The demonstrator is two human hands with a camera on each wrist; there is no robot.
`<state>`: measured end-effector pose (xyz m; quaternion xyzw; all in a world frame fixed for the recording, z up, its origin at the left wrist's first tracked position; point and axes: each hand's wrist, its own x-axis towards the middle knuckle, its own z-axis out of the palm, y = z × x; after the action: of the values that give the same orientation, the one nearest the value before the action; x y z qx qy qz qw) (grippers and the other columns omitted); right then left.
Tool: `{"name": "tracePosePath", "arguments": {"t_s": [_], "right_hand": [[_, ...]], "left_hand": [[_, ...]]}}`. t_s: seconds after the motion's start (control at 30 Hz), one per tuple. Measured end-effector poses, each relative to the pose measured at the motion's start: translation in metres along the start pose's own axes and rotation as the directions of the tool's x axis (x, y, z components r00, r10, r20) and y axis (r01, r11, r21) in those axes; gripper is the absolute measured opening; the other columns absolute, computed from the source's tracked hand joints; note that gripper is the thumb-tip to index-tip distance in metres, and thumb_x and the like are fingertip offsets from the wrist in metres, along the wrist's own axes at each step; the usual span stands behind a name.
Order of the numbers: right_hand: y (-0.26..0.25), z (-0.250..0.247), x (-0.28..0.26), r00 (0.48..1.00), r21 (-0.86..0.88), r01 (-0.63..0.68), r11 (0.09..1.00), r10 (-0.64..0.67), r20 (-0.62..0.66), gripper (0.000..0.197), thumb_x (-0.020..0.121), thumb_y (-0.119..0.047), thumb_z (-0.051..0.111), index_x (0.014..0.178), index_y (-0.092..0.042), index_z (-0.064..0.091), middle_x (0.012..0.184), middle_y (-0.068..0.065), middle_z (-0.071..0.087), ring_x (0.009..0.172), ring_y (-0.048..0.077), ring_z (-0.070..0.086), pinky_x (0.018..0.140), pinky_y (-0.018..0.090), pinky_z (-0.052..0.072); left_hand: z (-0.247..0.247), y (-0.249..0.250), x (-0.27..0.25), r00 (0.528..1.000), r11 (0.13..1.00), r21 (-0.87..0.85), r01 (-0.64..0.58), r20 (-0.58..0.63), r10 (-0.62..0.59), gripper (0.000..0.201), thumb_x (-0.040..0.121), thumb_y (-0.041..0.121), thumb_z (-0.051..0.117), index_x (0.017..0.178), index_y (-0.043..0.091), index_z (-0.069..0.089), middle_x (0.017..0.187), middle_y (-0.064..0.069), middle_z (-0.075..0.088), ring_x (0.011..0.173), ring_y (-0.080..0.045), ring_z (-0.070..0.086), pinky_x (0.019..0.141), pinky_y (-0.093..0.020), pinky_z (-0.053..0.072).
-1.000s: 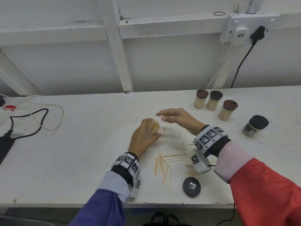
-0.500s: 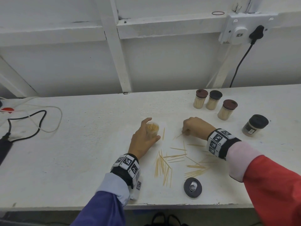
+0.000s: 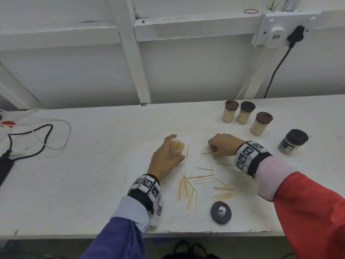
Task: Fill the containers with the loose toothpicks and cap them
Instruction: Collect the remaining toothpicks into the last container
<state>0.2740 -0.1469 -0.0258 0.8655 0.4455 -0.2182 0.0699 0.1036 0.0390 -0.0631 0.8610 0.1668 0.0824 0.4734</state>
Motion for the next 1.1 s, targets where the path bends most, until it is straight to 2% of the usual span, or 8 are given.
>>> {"name": "tracePosePath", "arguments": {"t_s": [0.17,0.4,0.5,0.63,0.7,0.87,1.0,1.1], "right_hand": [[0.001,0.003,-0.005,0.994,0.045,0.01,0.999,-0.005,-0.105,0.01,0.085,-0.012,0.06,0.091,-0.016,0.066,0.093,0.0,0.059,0.088,0.022,0.059,0.069,0.025,0.038],[-0.009,0.008,-0.008,0.996,-0.073,-0.053,0.996,0.048,-0.076,0.008,0.088,-0.024,0.053,0.088,-0.017,0.051,0.092,0.001,0.056,0.083,0.022,0.056,0.07,0.028,0.038],[-0.009,-0.003,-0.009,0.99,0.116,-0.032,0.993,0.047,-0.13,0.008,0.092,-0.026,0.054,0.09,-0.019,0.049,0.089,-0.003,0.055,0.08,0.019,0.052,0.065,0.026,0.034],[-0.024,-0.03,-0.013,0.948,0.426,0.211,0.88,-0.078,-0.31,0.005,0.092,-0.017,0.058,0.088,-0.02,0.057,0.079,-0.014,0.058,0.078,0.016,0.057,0.061,0.023,0.041],[-0.034,-0.042,-0.015,0.941,0.398,0.269,0.877,-0.151,-0.303,0.003,0.092,-0.017,0.058,0.09,-0.019,0.059,0.078,-0.017,0.057,0.077,0.011,0.055,0.065,0.025,0.043],[-0.058,-0.052,-0.012,0.922,0.091,0.245,0.965,-0.203,-0.33,0.011,0.094,-0.019,0.054,0.096,-0.019,0.066,0.09,-0.012,0.059,0.081,0.007,0.047,0.067,0.025,0.033],[-0.072,-0.057,-0.007,0.893,0.082,0.284,0.955,-0.233,-0.384,0.011,0.092,-0.019,0.063,0.096,-0.017,0.072,0.096,-0.006,0.068,0.081,0.005,0.046,0.069,0.023,0.033],[-0.084,-0.057,-0.003,0.865,0.097,0.334,0.937,-0.264,-0.427,0.006,0.087,-0.019,0.068,0.09,-0.017,0.072,0.086,-0.006,0.067,0.081,0.01,0.052,0.068,0.024,0.036]], "left_hand": [[0.0,0.004,-0.002,1.0,1.0,0.005,0.002,0.004,-0.002,0.067,0.081,0.03,0.076,0.136,0.036,0.037,0.103,0.011,0.062,0.099,-0.019,0.06,0.093,-0.038,0.047],[0.0,0.005,-0.002,1.0,1.0,-0.001,0.021,0.006,-0.021,0.068,0.08,0.03,0.076,0.136,0.036,0.038,0.108,0.007,0.063,0.102,-0.02,0.06,0.095,-0.041,0.047],[-0.001,0.004,-0.002,1.0,0.999,-0.025,0.026,0.013,-0.026,0.068,0.077,0.035,0.075,0.134,0.04,0.038,0.108,0.01,0.063,0.102,-0.018,0.06,0.096,-0.042,0.047],[-0.002,0.001,-0.001,0.999,0.999,-0.008,0.036,0.016,-0.036,0.066,0.078,0.031,0.076,0.133,0.04,0.04,0.107,0.009,0.062,0.101,-0.015,0.06,0.096,-0.04,0.048],[-0.002,0.001,0.0,0.999,0.999,0.006,0.033,0.02,-0.033,0.065,0.077,0.032,0.076,0.131,0.042,0.042,0.106,0.01,0.062,0.1,-0.015,0.06,0.095,-0.041,0.048],[-0.002,0.001,0.0,0.999,0.998,0.056,0.013,0.047,-0.016,0.063,0.076,0.033,0.077,0.129,0.042,0.043,0.102,0.011,0.063,0.094,-0.014,0.06,0.092,-0.041,0.048],[0.0,0.005,0.0,0.999,0.999,0.039,0.021,0.045,-0.023,0.064,0.077,0.033,0.077,0.129,0.042,0.043,0.106,0.015,0.062,0.099,-0.013,0.06,0.09,-0.035,0.048],[0.001,0.009,0.0,0.999,1.0,0.007,0.008,0.039,-0.008,0.054,0.08,0.033,0.077,0.124,0.035,0.045,0.102,0.021,0.06,0.097,-0.01,0.058,0.079,-0.025,0.044]]}}
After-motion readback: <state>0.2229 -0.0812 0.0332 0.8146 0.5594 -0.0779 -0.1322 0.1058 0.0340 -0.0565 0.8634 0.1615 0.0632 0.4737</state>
